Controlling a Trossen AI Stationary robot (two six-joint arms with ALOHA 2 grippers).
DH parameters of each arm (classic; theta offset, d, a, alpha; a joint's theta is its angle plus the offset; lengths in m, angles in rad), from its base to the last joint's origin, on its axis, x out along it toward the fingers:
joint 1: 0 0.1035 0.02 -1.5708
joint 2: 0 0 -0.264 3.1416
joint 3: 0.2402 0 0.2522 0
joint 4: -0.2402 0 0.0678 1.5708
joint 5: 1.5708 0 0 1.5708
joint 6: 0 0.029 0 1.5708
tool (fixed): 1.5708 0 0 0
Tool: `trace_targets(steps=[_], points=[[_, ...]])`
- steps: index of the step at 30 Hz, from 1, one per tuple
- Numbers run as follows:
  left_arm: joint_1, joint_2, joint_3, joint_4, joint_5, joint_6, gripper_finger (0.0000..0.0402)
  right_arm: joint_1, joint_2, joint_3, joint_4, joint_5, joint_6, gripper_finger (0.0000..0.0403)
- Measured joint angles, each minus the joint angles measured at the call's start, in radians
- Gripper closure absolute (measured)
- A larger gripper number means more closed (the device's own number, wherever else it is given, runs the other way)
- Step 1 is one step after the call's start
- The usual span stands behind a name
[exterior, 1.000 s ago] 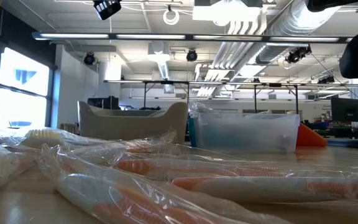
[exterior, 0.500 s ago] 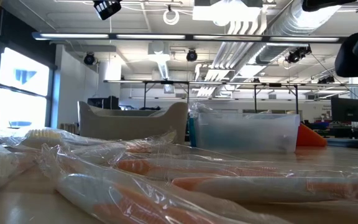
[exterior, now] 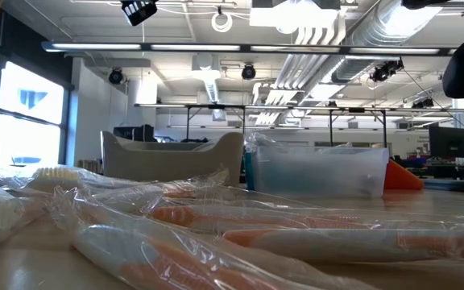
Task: Pick & Place Toothbrushes
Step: Put the orange toothbrush into the gray bin
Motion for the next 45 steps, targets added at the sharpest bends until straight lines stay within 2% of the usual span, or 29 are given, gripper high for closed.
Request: trace_targets(steps=[31, 41, 45], points=[[0.0, 0.0, 0.0, 0.001, 0.0, -0.007, 0.0401, 0.018, 0.0, 0.0, 0.025, 0.035, 0.005, 0.026], [0.0, 0.0, 0.0, 0.001, 0.0, -0.008, 0.0401, 0.018, 0.0, 0.0, 0.017, 0.07, 0.004, 0.0202], [0.0, 0.0, 0.0, 0.001, 0.0, -0.008, 0.0401, 0.018, 0.012, 0.0, 0.015, 0.08, -0.001, 0.0199]])
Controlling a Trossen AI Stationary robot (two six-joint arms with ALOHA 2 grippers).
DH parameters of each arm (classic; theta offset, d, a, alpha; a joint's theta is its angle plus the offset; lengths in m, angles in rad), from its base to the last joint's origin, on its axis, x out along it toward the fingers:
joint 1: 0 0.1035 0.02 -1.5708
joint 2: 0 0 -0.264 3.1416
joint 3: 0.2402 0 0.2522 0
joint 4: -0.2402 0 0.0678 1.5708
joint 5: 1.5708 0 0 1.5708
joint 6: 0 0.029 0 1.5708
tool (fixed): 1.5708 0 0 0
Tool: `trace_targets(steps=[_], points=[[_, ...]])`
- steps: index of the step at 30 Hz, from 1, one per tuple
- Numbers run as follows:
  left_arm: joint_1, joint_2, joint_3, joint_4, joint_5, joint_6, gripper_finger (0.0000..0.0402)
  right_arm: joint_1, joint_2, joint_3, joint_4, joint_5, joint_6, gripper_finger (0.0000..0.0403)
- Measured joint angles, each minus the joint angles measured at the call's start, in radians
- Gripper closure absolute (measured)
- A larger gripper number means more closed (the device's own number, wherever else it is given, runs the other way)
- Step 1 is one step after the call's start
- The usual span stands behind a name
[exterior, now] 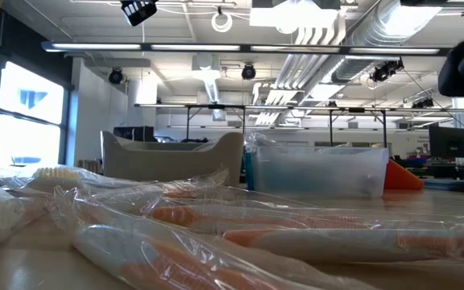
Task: Pick & Place Toothbrushes
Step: Put the orange toothbrush into the gray bin
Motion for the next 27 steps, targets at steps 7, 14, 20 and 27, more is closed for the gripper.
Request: trace_targets(steps=[7, 14, 20, 27], points=[[0.0, 0.0, 0.0, 0.0, 0.0, 0.0, 0.0401, 0.02, 0.081, 0.0, 0.04, -0.023, 0.022, 0.0205], [0.0, 0.0, 0.0, 0.0, 0.0, 0.0, 0.0401, 0.046, 0.133, 0.005, 0.062, -0.006, 0.039, 0.0206], [0.0, 0.0, 0.0, 0.0, 0.0, 0.0, 0.0401, 0.059, 0.138, 0.004, 0.051, 0.015, 0.067, 0.0232], [0.0, 0.0, 0.0, 0.0, 0.0, 0.0, 0.0401, 0.062, 0.139, 0.002, 0.04, 0.022, 0.07, 0.0294]])
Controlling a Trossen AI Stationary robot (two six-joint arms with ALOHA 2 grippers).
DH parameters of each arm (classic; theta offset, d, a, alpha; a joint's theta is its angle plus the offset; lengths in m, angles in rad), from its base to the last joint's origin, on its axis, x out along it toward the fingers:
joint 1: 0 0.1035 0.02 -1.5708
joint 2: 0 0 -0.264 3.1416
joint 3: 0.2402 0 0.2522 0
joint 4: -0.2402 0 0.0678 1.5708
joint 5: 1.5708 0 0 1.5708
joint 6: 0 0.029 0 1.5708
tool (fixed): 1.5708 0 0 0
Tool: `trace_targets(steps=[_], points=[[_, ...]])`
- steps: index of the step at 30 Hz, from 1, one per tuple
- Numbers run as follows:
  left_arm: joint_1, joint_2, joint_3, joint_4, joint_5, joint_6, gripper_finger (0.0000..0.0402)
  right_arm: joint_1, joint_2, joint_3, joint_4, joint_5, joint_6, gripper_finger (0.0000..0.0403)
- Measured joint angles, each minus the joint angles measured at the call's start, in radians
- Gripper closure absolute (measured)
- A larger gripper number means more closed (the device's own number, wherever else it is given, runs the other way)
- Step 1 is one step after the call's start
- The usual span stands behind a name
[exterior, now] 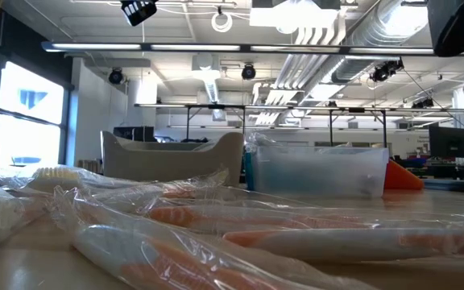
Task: Pick & Place Toothbrushes
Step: Put the orange toothbrush into the gray bin
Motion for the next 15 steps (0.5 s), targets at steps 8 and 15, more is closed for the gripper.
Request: trace_targets(steps=[8, 15], points=[[0.0, 0.0, 0.0, 0.0, 0.0, 0.0, 0.0401, 0.0, -0.005, -0.002, -0.01, -0.008, 0.0, 0.0353], [0.0, 0.0, 0.0, -0.001, 0.0, 0.0, 0.0401, 0.003, -0.032, -0.004, -0.047, -0.069, 0.001, 0.0391]])
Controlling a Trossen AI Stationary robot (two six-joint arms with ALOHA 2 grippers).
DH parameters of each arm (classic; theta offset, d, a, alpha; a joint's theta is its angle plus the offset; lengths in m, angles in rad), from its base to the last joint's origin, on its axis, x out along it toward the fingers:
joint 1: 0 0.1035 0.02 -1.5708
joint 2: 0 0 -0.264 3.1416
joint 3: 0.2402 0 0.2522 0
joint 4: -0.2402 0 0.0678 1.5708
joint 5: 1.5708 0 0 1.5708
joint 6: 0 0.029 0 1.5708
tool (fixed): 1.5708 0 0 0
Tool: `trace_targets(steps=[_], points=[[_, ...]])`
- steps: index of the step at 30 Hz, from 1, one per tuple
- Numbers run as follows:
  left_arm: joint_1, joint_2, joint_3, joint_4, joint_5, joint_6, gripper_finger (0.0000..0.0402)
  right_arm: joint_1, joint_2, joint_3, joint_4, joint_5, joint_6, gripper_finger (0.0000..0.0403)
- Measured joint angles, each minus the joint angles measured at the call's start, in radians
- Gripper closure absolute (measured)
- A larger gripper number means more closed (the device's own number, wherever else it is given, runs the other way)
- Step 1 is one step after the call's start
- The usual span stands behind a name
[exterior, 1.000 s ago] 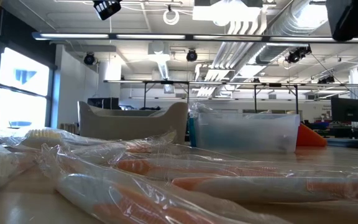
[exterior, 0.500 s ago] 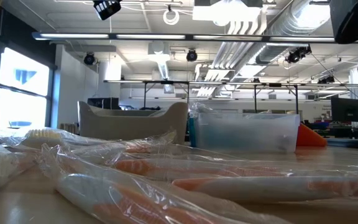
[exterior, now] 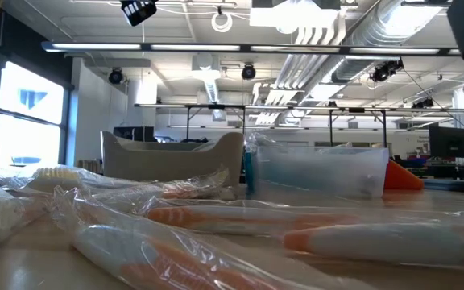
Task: Pick & Place Toothbrushes
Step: Put the orange toothbrush into the gray bin
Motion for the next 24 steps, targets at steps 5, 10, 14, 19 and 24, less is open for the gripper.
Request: trace_targets(steps=[5, 10, 14, 19, 24], points=[[0.0, 0.0, 0.0, -0.027, 0.0, 0.0, 0.0401, -0.001, -0.008, 0.0, -0.001, -0.069, 0.015, 0.0387], [0.0, 0.0, 0.0, -0.053, 0.0, 0.0, 0.0401, 0.0, -0.06, -0.001, -0.007, -0.071, 0.017, 0.0393], [0.0, 0.0, 0.0, -0.05, 0.0, 0.0, 0.0401, -0.009, -0.13, -0.001, -0.012, -0.014, 0.015, 0.0394], [0.0, 0.0, 0.0, -0.034, 0.0, 0.0, 0.0401, -0.015, -0.236, 0.0, -0.035, 0.101, 0.016, 0.0395], [0.0, 0.0, 0.0, -0.027, 0.0, 0.0, 0.0401, -0.027, -0.35, 0.0, -0.093, 0.277, 0.013, 0.0395]])
